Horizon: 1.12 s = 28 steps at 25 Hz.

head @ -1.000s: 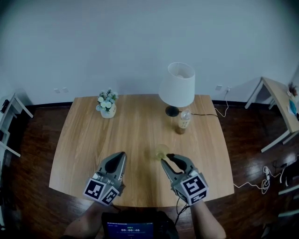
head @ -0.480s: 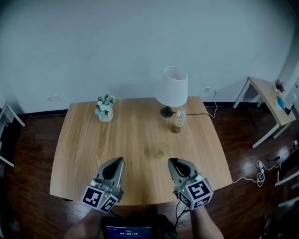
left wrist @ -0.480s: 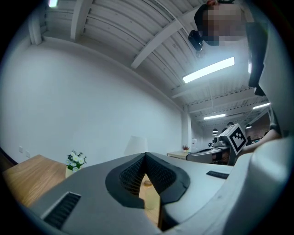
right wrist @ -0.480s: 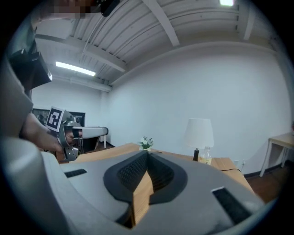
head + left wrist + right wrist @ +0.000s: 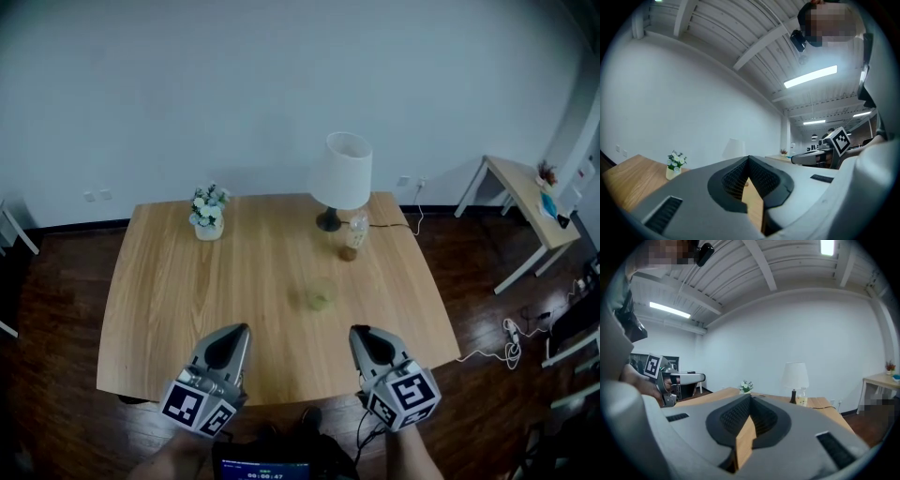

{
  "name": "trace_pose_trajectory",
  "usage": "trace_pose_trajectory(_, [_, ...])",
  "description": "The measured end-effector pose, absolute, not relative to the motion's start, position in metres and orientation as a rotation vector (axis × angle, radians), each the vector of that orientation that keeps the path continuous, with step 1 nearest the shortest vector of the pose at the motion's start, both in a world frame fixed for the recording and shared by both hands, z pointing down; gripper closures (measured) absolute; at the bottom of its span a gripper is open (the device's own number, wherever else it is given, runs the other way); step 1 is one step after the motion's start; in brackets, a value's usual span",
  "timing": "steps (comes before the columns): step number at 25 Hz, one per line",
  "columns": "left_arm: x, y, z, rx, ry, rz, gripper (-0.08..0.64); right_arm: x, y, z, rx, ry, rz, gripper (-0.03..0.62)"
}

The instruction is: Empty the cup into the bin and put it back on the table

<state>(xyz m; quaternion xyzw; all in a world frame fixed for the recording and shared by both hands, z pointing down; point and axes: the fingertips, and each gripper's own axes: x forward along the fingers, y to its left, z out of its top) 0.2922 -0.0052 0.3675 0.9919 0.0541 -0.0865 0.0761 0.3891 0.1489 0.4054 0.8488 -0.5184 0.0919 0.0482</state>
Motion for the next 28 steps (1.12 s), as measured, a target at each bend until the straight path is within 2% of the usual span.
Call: trace_pose_trajectory(28, [0.258, 0.049, 0.333, 3.029, 0.105, -0.296, 0.569, 0.366, 0.205, 0.374, 2.546, -1.734, 0.254, 0.591])
